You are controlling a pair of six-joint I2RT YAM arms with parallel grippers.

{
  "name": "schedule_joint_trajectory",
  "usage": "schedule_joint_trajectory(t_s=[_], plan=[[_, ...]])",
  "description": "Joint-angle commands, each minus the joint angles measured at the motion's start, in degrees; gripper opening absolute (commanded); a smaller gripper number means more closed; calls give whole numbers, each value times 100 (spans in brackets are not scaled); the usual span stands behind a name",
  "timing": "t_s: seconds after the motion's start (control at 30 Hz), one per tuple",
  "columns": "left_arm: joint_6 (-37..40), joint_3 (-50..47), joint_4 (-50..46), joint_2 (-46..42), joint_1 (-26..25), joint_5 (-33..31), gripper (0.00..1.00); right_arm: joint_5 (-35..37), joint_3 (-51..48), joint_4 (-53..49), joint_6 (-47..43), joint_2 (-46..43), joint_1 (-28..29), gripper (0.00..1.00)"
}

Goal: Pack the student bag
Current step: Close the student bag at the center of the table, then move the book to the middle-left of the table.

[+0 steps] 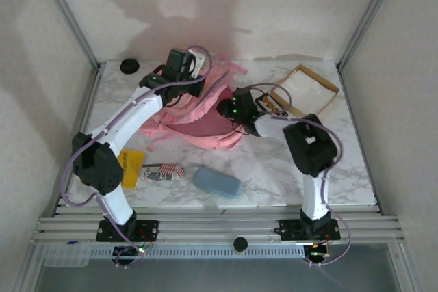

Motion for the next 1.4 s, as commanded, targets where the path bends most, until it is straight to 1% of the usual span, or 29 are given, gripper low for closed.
schedule_joint_trajectory(t_s=[0.0, 0.1, 0.13, 0.2, 0.23, 0.3, 0.37, 0.4, 0.5, 0.6, 0.63, 0.67, 0.73, 0.77, 0.83, 0.9, 0.97, 1.1, 1.23, 1.3, 1.37], plan=[[-615, -353, 764, -169, -21, 289, 0, 150, -588, -275, -397, -1049, -187, 31], [-1108, -814, 1041, -170, -22, 418, 1, 409, -960, -1094, -574, -1924, -334, 36], [-1284, -991, 1167, -167, -17, 520, 5, 523, -1021, -1445, -593, -2173, -411, 38], [-1640, -1371, 1483, -199, -4, 774, 7, 790, -1150, -1892, -679, -2648, -484, 39], [-1875, -1548, 1645, -214, -5, 869, 12, 851, -1249, -1962, -778, -2894, -498, 41], [-2243, -1763, 1812, -222, -4, 1063, 26, 778, -1311, -1979, -1034, -3279, -500, 43], [-2599, -1948, 1880, -320, -4, 1249, 40, 492, -1124, -2162, -1333, -3397, -492, 48], [-2757, -2099, 1959, -442, 5, 1279, 44, 342, -1013, -2237, -1446, -3390, -488, 49], [-3445, -2794, 2265, -1079, 110, 1292, 52, -221, -575, -2597, -1783, -3143, -380, 54], [-4209, -3577, 2324, -2002, 383, 1025, 58, -297, -141, -2903, -2104, -2809, -5, 60], [-4473, -3851, 2302, -2375, 513, 955, 62, -291, 7, -2982, -2192, -2680, 147, 61], [-4739, -4068, 2142, -2741, 671, 850, 68, -330, 150, -3048, -2266, -2538, 297, 63], [-5189, -4405, 1551, -3377, 971, 561, 79, -427, 354, -3058, -2292, -2293, 559, 65], [-5290, -4550, 1232, -3684, 1153, 497, 85, -501, 405, -2969, -2297, -2171, 686, 65], [-5437, -4760, 545, -4177, 1529, 348, 91, -636, 510, -2764, -2286, -1922, 1017, 67], [-5555, -4993, -49, -4573, 1984, 233, 93, -709, 656, -2556, -2273, -1613, 1277, 69], [-5709, -5326, -511, -4995, 2630, 316, 99, -742, 901, -2463, -2271, -1243, 1499, 71], [-5596, -5798, -1080, -5527, 3802, 296, 100, -874, 1237, -2110, -2156, -646, 1740, 73], [-5418, -6246, -1315, -5458, 4820, 435, 100, -983, 1776, -2064, -2192, -6, 1967, 76], [-5415, -6397, -1407, -5417, 5137, 258, 100, -1039, 1963, -1988, -2196, 242, 2045, 77], [-5632, -6567, -1424, -5515, 5229, 215, 100, -1134, 2179, -1978, -2191, 480, 2098, 78]])
